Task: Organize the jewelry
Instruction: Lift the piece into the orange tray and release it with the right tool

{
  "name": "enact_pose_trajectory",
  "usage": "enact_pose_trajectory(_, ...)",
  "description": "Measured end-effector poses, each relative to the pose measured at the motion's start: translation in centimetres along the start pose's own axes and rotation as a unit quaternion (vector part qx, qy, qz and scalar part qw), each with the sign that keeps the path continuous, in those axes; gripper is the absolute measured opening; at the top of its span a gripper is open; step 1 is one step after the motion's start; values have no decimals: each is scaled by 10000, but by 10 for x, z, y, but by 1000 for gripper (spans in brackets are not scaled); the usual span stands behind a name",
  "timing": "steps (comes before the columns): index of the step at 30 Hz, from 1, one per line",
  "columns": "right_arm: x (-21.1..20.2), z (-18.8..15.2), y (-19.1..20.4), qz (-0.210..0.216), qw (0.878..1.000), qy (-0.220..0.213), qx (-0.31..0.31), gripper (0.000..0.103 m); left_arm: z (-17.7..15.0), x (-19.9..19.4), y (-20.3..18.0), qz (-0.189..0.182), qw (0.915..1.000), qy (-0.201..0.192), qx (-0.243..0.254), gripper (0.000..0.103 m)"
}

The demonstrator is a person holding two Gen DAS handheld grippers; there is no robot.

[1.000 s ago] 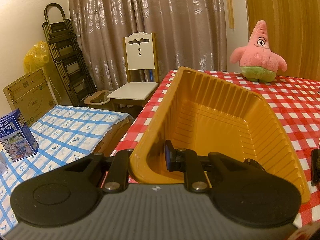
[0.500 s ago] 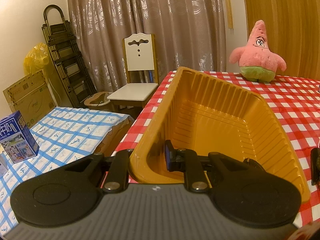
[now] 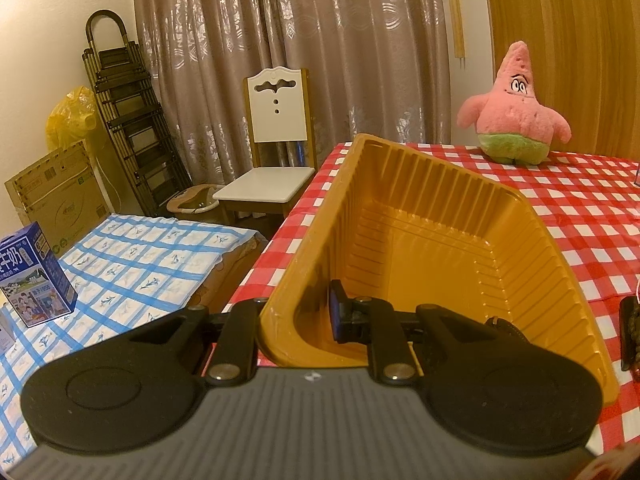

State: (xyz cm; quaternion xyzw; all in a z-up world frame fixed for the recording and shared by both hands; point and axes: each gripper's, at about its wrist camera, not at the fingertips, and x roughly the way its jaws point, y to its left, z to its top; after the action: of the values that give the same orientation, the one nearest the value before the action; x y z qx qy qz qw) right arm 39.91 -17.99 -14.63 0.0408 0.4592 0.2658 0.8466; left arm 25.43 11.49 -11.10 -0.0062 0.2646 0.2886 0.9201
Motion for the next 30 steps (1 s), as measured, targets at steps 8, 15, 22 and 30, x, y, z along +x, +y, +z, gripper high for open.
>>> enact_pose_trajectory(8, -26, 11, 4, 389, 9981, -408, 254, 6, 0, 0, 0, -4, 10000, 1, 2, 17)
enact_pose_trajectory(15, -52, 31, 29, 996, 9915, -765, 335, 6, 0, 0, -1, -2, 10000, -1, 5, 17)
enact_pose_trajectory(22, -48, 44, 76, 1931, 9782, -723, 232, 6, 0, 0, -2, -5, 10000, -4, 14, 17)
enact_pose_trajectory(30, -8, 35, 132, 2623, 9645, -248, -158, 6, 2, 3, -6, -22, 10000, 4, 21, 17)
